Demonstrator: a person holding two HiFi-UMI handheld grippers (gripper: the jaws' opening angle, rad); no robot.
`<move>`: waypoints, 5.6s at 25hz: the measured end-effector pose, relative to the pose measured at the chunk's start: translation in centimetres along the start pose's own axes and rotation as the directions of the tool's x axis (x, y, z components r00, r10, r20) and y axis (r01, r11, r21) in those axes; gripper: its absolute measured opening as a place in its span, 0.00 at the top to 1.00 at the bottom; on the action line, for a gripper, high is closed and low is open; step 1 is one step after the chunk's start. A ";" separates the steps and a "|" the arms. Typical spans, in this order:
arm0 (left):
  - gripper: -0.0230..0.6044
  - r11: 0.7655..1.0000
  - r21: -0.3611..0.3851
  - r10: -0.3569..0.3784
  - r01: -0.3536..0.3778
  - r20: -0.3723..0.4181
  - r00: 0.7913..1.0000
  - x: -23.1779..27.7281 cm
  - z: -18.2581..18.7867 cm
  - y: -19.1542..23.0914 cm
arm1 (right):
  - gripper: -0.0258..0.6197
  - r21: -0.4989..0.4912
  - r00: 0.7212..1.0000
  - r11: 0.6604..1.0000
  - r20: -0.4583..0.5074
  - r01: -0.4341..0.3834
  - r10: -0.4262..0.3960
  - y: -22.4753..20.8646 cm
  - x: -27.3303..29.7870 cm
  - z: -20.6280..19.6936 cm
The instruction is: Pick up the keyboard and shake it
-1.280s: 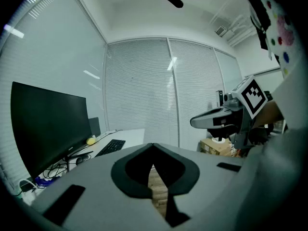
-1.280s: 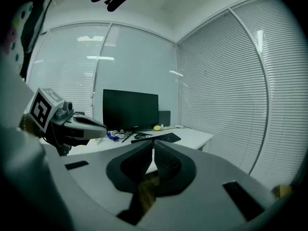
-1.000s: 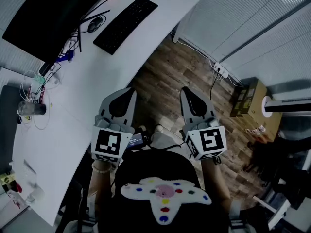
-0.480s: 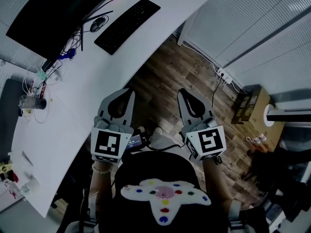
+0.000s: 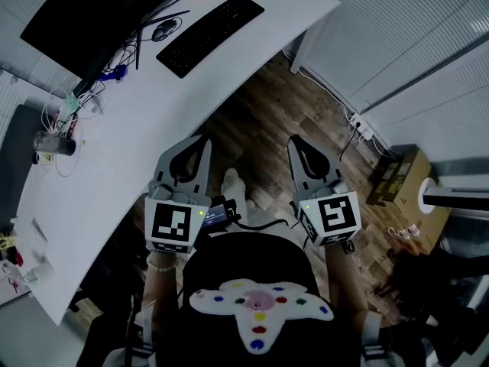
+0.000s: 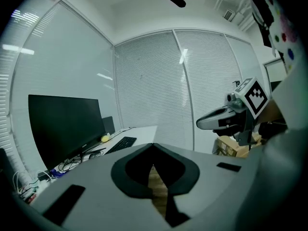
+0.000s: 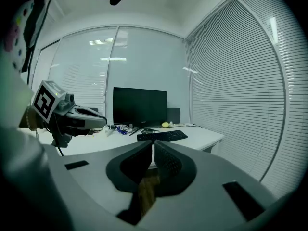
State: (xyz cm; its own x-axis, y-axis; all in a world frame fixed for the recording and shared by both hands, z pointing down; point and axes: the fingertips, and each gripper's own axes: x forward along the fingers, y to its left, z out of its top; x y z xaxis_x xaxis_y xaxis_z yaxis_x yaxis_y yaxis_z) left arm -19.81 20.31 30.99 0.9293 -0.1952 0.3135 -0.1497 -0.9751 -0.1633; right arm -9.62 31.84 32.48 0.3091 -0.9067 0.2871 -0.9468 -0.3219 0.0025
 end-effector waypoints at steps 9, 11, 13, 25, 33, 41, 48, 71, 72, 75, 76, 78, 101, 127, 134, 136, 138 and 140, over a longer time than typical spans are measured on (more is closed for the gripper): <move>0.94 1.000 0.000 -0.016 0.016 0.020 1.000 4.3 1.1 0.9 | 0.90 0.015 0.999 0.999 0.011 0.045 -0.045 -3.1 1.6 0.4; 0.94 1.000 0.003 -0.029 0.029 0.021 0.999 6.1 1.4 1.1 | 0.90 0.017 0.998 0.998 0.010 0.061 -0.061 -4.3 2.3 0.4; 0.94 0.999 0.000 -0.041 0.041 0.023 0.999 7.7 1.9 1.5 | 0.90 0.023 0.997 0.997 0.012 0.077 -0.077 -5.4 3.1 0.7; 0.94 0.997 -0.006 -0.070 0.070 0.023 0.997 18.5 4.8 7.7 | 0.90 0.019 0.996 0.995 -0.012 0.093 -0.093 -12.2 12.8 3.9; 0.94 0.998 -0.058 -0.034 0.034 0.001 0.999 24.1 5.0 13.7 | 0.90 0.012 0.998 0.998 -0.040 0.056 -0.055 -15.1 21.0 6.1; 0.94 0.990 -0.131 0.043 -0.047 -0.034 0.998 25.8 2.8 19.1 | 0.90 -0.015 0.998 1.000 -0.067 -0.004 0.003 -14.6 26.9 7.3; 0.94 0.967 -0.231 0.110 -0.110 -0.013 0.994 24.7 1.4 21.8 | 0.90 -0.054 0.996 0.997 -0.066 -0.063 0.059 -13.2 29.5 8.2; 0.80 0.681 -0.544 0.354 -0.490 -0.341 0.871 20.0 -11.3 28.5 | 0.90 -0.108 0.917 0.918 -0.171 -0.381 0.361 -8.6 38.0 8.3; 0.75 0.660 -0.573 0.343 -0.487 -0.347 0.873 20.1 -11.8 28.6 | 0.90 -0.108 0.913 0.916 -0.181 -0.387 0.365 -8.6 38.3 8.2; 0.68 0.595 -0.627 0.337 -0.503 -0.374 0.864 20.5 -13.3 28.8 | 0.90 -0.120 0.897 0.899 -0.201 -0.420 0.393 -8.6 39.1 7.8; 0.67 0.578 -0.629 0.341 -0.519 -0.391 0.855 20.7 -14.0 28.9 | 0.90 -0.122 0.892 0.894 -0.207 -0.432 0.403 -8.7 39.4 7.5; 0.65 0.550 -0.632 0.342 -0.546 -0.426 0.838 21.0 -15.4 29.0 | 0.90 -0.117 0.883 0.888 -0.223 -0.445 0.414 -8.7 39.9 7.1; 0.57 0.269 -0.743 0.289 -0.613 -0.545 0.787 24.4 -21.9 27.8 | 0.90 -0.085 0.838 0.860 -0.292 -0.503 0.461 -12.9 44.9 5.4; 0.66 0.287 -0.701 0.369 -0.653 -0.548 0.751 21.7 -18.3 28.4 | 0.53 0.015 0.767 0.888 -0.498 -0.459 0.405 -21.3 56.7 -1.4; 0.66 0.293 -0.675 0.399 -0.677 -0.557 0.728 21.5 -17.0 28.6 | 0.51 0.067 0.723 0.875 -0.535 -0.479 0.437 -21.7 59.6 -3.3; 0.66 0.292 -0.669 0.404 -0.684 -0.562 0.722 21.4 -16.8 28.6 | 0.52 0.070 0.714 0.873 -0.546 -0.483 0.438 -22.1 59.9 -3.5; 0.66 0.289 -0.663 0.409 -0.691 -0.567 0.715 21.4 -16.8 28.6 | 0.52 0.082 0.700 0.869 -0.558 -0.488 0.446 -22.4 60.2 -3.8; 0.66 0.286 -0.658 0.412 -0.697 -0.573 0.709 21.4 -16.8 28.5 | 0.52 0.106 0.683 0.863 -0.567 -0.494 0.461 -22.3 60.2 -4.1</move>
State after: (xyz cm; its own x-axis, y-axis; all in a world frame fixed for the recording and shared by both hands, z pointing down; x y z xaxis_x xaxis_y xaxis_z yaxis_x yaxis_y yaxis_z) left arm -9.88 -13.42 48.71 0.4040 -0.5998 0.6907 -0.9125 -0.2116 0.3500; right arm 29.78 -14.47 53.64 -0.2763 -0.6130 0.7402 -0.9601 0.1417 -0.2411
